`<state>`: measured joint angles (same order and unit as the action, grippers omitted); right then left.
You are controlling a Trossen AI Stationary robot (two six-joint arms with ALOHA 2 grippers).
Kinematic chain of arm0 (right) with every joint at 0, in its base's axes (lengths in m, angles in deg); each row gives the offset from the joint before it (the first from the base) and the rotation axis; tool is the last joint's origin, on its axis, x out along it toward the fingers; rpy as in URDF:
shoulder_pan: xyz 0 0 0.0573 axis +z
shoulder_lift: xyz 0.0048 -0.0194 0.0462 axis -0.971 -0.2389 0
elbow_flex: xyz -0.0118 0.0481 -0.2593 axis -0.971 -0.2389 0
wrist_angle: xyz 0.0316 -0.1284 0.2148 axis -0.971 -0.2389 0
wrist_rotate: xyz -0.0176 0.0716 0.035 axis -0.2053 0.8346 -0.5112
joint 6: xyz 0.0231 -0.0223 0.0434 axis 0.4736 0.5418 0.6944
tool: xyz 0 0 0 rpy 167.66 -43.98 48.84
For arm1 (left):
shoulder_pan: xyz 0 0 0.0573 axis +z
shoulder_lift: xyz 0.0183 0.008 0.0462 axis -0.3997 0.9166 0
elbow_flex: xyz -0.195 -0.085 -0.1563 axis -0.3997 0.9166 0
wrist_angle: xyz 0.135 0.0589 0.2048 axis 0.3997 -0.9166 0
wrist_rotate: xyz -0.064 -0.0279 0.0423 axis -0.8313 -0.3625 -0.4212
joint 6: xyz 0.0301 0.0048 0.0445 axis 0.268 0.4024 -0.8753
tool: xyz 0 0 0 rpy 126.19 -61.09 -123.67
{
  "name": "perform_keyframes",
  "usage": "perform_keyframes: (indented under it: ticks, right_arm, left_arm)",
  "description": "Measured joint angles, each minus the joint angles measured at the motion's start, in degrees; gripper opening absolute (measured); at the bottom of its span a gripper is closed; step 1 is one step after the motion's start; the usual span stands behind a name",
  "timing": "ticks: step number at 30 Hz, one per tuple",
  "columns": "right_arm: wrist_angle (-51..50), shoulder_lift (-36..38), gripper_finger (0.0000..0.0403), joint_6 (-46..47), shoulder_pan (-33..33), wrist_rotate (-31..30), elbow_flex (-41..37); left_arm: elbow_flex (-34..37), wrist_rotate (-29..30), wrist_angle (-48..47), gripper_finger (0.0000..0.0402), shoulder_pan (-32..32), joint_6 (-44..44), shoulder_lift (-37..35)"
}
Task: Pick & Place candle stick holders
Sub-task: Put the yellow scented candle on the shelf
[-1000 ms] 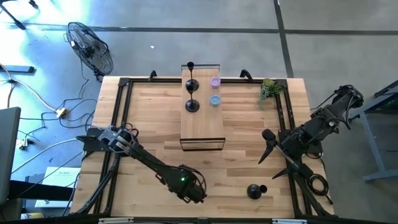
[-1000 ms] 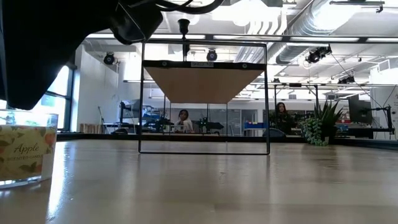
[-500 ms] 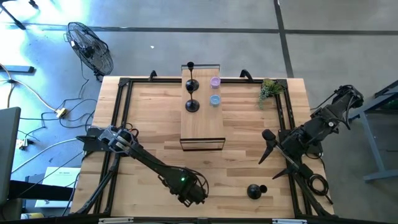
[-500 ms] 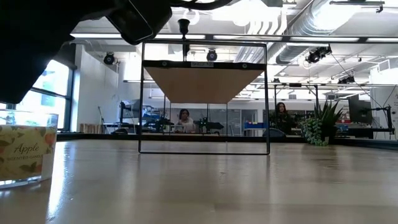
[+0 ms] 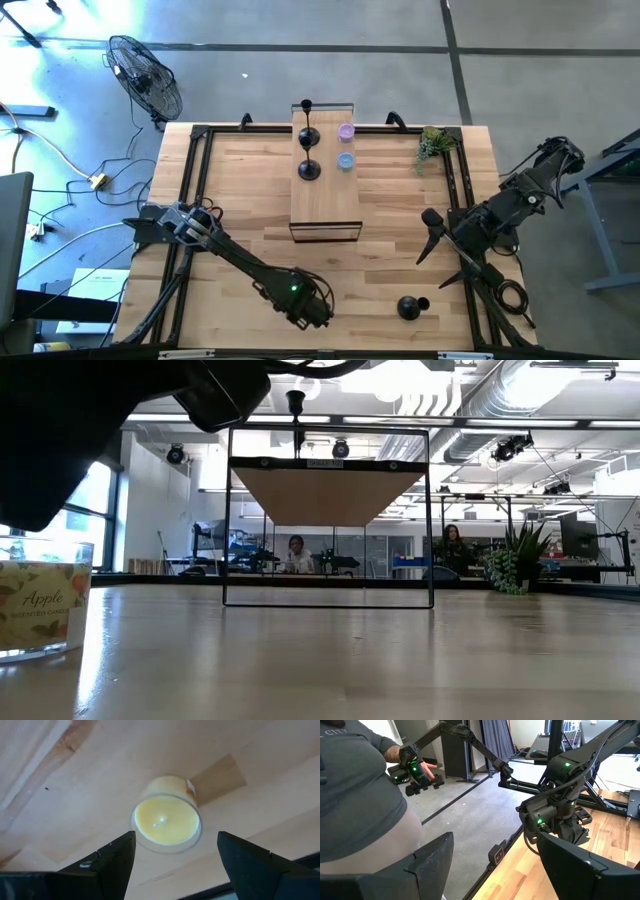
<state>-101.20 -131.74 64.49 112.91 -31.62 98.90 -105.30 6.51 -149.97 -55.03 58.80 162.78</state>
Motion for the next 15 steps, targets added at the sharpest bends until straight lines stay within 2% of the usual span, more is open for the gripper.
perform_keyframes:
  ticks: [6,15]
  right_arm:
    - [0.0,0.0,0.0281,0.04,0.02,0.05,0.0]
    - [0.04,0.0,0.0281,0.14,0.02,0.03,0.0]
  left_arm:
    - [0.0,1.77,0.03,0.0273,-0.02,2.56,0.0]
    - [0.0,1.79,3.3,0.0273,-0.02,-0.74,0.0]
